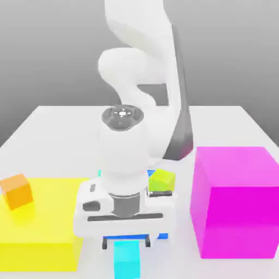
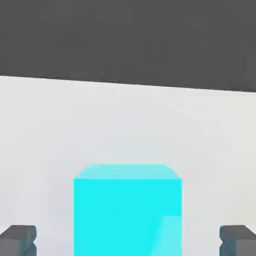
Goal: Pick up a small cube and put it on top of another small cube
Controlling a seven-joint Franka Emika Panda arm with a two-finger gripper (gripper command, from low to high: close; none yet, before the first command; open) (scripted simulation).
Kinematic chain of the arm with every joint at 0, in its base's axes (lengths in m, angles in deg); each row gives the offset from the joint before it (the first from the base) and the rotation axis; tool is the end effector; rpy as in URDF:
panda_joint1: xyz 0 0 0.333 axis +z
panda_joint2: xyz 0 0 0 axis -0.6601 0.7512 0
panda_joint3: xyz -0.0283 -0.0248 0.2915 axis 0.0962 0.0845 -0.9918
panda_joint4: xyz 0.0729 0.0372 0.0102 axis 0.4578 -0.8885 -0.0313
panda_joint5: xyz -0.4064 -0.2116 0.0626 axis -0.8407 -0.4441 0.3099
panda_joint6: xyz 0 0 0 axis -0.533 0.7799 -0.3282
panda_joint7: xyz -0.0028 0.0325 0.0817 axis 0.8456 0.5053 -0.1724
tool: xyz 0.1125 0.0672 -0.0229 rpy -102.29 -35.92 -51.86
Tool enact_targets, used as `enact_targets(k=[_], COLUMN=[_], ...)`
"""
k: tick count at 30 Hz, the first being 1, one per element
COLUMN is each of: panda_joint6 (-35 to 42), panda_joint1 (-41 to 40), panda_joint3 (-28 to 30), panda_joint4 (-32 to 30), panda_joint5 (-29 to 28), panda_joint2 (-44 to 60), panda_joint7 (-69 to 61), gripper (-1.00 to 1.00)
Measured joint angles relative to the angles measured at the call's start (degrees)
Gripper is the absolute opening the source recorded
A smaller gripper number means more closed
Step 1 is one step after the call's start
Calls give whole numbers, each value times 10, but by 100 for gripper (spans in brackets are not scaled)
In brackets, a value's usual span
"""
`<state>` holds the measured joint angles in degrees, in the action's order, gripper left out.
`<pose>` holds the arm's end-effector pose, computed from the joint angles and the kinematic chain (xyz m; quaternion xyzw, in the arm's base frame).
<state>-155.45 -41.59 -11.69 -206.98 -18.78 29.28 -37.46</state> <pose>0.4774 -0.0291 0.0270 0.9361 -0.3518 0.0003 0.0001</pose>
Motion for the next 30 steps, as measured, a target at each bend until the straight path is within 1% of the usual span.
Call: enact_targets(k=[6,8,12,15,24,30], panda_joint6=[-8,7,69,110,224,301], panda_joint1=[-1,0,4,2,-32,-72], panda_joint3=[-2,0,7,14,19,5], panda_joint4=[2,-2,-16,-37,-108,-156], panda_joint5=[0,-2,-13,-8,-19,-34], panda_joint2=[10,-9,-85,-146,-333,-458], panda_joint7=[0,2,11,41,178,276], gripper=[-100,-100,-100,-100,-100,-100])
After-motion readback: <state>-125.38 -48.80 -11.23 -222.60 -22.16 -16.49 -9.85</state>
